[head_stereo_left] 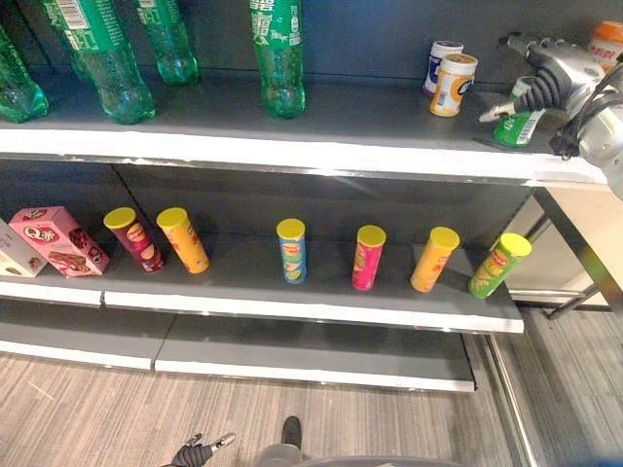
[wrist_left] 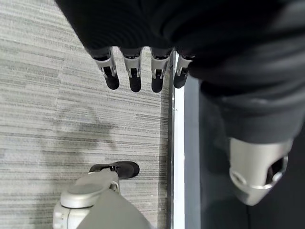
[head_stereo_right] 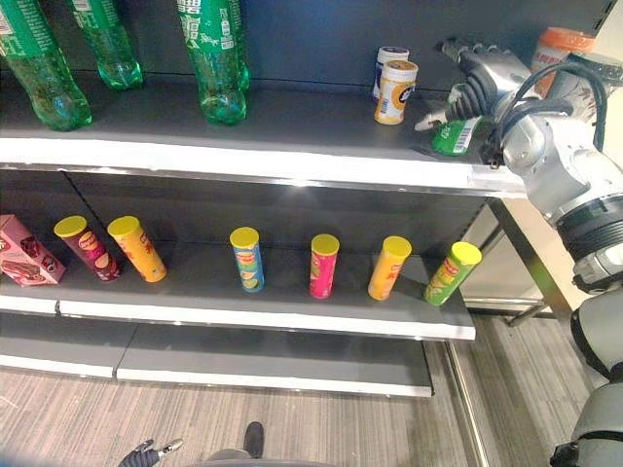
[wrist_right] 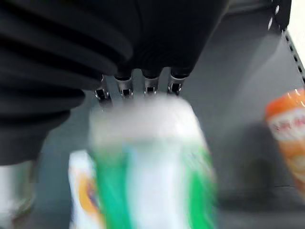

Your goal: Put the goods on the table back onto the shelves and tidy them up.

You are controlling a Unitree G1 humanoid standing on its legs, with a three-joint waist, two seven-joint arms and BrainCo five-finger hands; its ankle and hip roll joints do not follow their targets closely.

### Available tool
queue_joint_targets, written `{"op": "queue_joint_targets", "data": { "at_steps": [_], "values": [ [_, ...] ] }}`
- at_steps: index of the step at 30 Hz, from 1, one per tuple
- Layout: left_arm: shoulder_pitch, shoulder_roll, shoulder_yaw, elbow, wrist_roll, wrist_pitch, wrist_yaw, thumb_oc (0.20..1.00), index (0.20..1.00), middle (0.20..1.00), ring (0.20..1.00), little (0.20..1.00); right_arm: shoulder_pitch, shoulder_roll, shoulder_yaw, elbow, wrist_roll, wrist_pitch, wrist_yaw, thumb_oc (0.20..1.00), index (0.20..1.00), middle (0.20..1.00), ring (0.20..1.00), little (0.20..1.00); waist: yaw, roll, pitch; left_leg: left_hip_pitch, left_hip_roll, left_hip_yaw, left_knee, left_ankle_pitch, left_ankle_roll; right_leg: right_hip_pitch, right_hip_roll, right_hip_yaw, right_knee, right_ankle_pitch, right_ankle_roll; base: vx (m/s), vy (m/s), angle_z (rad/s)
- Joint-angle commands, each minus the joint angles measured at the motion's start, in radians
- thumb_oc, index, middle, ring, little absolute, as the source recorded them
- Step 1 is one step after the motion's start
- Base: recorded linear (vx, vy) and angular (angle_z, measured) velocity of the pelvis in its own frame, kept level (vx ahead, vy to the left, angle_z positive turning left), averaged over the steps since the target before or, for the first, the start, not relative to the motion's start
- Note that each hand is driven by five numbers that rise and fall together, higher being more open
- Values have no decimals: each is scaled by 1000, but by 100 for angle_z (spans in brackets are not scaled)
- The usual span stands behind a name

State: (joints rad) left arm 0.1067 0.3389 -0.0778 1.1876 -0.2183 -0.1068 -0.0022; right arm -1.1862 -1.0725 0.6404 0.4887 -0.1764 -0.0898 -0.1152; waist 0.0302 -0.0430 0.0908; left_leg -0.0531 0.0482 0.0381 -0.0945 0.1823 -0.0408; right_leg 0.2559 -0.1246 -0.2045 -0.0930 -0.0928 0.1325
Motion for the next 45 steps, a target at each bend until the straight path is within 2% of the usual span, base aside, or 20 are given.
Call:
{"op": "queue_joint_targets", "data": {
  "at_steps": [1, 2, 3, 7, 11, 21, 27, 34, 45],
  "values": [
    [-71, 38, -34, 15, 11, -4, 22, 1000, 1000, 1000, 1000, 1000, 27, -46, -145, -136, -7, 1, -134, 1000, 1000, 1000, 1000, 1000, 31, -17, 2, 150, 55, 17, 7, -198, -65, -91, -42, -6, 6, 105, 40, 0, 0, 0],
    [-75, 24, -33, 17, 18, 1, 25, 1000, 1000, 1000, 1000, 1000, 67, -28, -202, -173, -6, -3, -157, 1000, 1000, 1000, 1000, 1000, 24, -9, 2, 152, 55, 19, 7, -200, -63, -90, -43, -4, 6, 103, 39, 0, 0, 0],
    [-82, 17, -35, 16, 28, 3, 34, 1000, 1000, 1000, 1000, 1000, 162, 7, -313, -237, -10, -5, -192, 1000, 1000, 1000, 1000, 1000, 20, -5, 1, 155, 55, 22, 7, -202, -61, -89, -43, -1, 6, 103, 38, 0, 0, 0],
    [-93, 7, -38, 11, 31, 9, 46, 1000, 1000, 1000, 1000, 1000, 277, 69, -417, -317, 7, -2, -209, 1000, 1000, 1000, 1000, 1000, 12, 1, 0, 153, 55, 28, 7, -196, -58, -96, -44, 1, 6, 109, 35, -9, -2, 0],
    [-95, -4, -44, 7, 32, 13, 49, 1000, 1000, 1000, 1000, 1000, 366, 137, -460, -361, 77, -15, -191, 1000, 1000, 1000, 1000, 1000, 8, 4, -1, 165, 59, 35, 7, -208, -60, -89, -41, 6, 6, 97, 33, -8, -8, -4],
    [-77, -19, -46, 1, 29, 14, 45, 1000, 1000, 1000, 1000, 1000, 432, 204, -459, -337, 239, -42, -148, 1000, 1000, 1000, 1000, 1000, 3, 8, 5, 173, 61, 45, 7, -209, -62, -88, -41, 10, 6, 99, 32, -3, -3, -4],
    [-72, -22, -45, 0, 23, 19, 48, 1000, 1000, 1000, 1000, 1000, 426, 236, -456, -288, 317, -30, -152, 1000, 1000, 1000, 1000, 1000, 1, 10, 6, 173, 61, 46, 7, -208, -62, -90, -43, 9, 6, 101, 33, 0, 0, 0],
    [-74, -13, -47, 2, -2, 25, 52, 1000, 1000, 1000, 1000, 1000, 336, 254, -394, -159, 456, -12, -136, 1000, 1000, 1000, 1000, 1000, 3, 6, 7, 170, 59, 47, 7, -206, -65, -89, -43, 6, 6, 105, 31, 0, 0, 0],
    [-73, -8, -44, 4, -20, 30, 53, 1000, 1000, 1000, 1000, 1000, 255, 255, -340, -86, 491, 2, -129, 1000, 1000, 1000, 1000, 1000, 3, 3, 11, 167, 63, 40, 7, -202, -69, -88, -39, 0, 6, 104, 27, 0, 0, 0]
  ]
}}
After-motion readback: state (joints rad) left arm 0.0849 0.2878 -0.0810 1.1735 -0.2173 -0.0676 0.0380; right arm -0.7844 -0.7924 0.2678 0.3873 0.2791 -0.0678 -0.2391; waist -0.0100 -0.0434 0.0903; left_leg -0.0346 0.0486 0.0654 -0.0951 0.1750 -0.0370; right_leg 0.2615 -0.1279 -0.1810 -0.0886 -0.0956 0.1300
